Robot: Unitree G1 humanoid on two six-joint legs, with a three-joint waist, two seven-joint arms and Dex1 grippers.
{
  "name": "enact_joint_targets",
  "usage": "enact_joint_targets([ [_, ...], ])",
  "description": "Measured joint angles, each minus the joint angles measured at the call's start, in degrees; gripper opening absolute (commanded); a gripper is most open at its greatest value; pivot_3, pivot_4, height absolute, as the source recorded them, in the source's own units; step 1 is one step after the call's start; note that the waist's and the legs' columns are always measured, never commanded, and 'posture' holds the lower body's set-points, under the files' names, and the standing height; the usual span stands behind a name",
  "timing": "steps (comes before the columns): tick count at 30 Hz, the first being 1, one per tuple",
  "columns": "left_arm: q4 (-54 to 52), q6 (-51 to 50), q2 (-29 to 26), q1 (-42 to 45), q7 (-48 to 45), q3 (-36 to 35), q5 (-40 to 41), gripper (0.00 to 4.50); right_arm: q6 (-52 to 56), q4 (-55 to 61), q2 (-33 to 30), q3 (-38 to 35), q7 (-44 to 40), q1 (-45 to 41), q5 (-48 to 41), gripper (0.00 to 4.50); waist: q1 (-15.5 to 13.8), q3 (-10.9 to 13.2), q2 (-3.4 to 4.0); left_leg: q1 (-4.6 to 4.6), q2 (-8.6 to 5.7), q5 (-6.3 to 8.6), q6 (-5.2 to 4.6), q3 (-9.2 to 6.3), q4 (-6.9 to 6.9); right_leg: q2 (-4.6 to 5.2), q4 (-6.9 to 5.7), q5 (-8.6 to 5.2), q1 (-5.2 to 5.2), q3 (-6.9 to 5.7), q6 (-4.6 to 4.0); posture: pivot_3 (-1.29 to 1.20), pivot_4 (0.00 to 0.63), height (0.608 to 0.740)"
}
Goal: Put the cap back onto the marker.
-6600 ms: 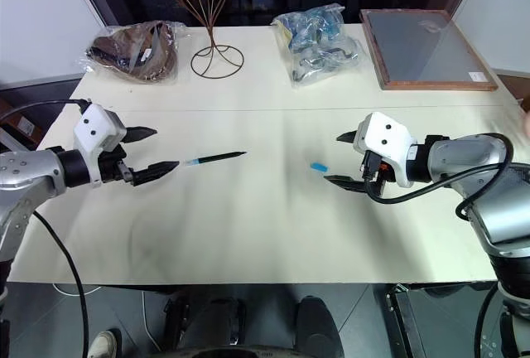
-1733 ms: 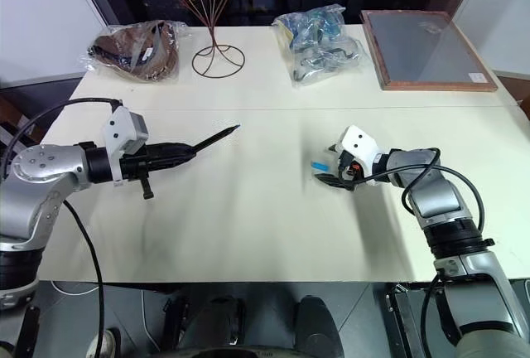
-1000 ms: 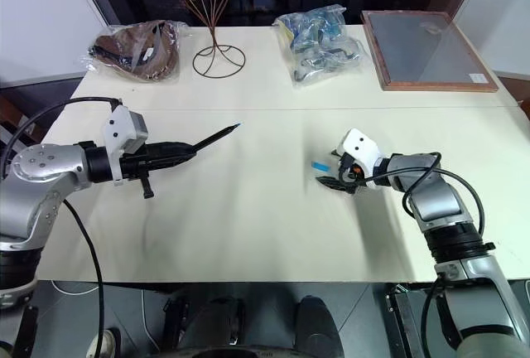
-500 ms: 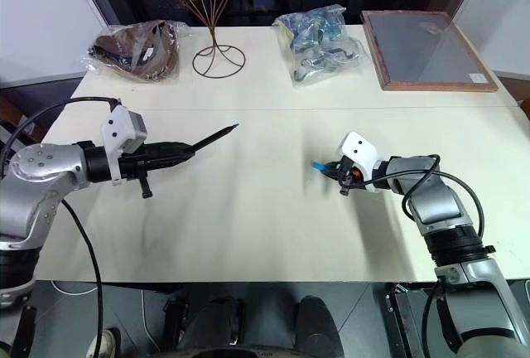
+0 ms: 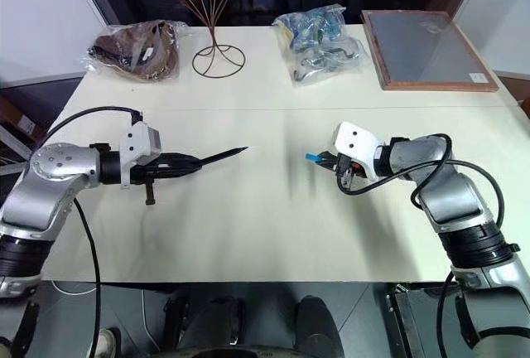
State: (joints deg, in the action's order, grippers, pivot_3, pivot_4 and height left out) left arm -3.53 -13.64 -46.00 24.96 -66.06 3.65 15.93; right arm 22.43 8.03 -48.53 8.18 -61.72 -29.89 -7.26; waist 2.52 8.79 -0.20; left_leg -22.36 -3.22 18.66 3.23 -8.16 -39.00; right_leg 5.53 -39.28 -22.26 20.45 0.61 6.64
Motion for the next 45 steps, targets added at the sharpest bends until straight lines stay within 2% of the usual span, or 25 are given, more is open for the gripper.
enact_joint_targets([
  [6, 6.14, 9.07, 1.76, 3.07, -2.95, 3.05, -3.16, 0.0, 0.96, 3.11, -0.11, 0.46, -2.29, -2.69, -0.75, 0.07, -0.06, 0.0, 0.0, -0.01, 0.0, 0.0, 0.0, -0.01, 0.0, 0.0, 0.0, 0.0, -0.01, -0.02, 0.0, 0.0, 0.15, 0.74],
  [13, 10.0, 14.27, 3.99, 5.68, -4.85, 5.09, -4.92, 0.0, 0.99, 3.14, 0.22, 2.41, -3.34, -3.8, -0.69, 0.07, 0.06, 0.0, 0.0, -0.01, -0.01, 0.0, 0.0, -0.01, -0.01, 0.0, -0.03, 0.0, 0.0, -0.04, 0.0, 0.0, 0.15, 0.74],
  [45, 10.34, 15.81, 7.22, 8.48, -4.15, 6.45, -7.49, 0.0, 4.83, 7.38, 4.12, 4.73, -2.77, -5.03, -0.98, 0.07, 0.03, 0.0, 0.0, -0.01, -0.02, 0.0, 0.0, -0.03, -0.03, 0.0, -0.08, 0.0, 0.0, -0.05, 0.0, 0.0, 0.15, 0.74],
])
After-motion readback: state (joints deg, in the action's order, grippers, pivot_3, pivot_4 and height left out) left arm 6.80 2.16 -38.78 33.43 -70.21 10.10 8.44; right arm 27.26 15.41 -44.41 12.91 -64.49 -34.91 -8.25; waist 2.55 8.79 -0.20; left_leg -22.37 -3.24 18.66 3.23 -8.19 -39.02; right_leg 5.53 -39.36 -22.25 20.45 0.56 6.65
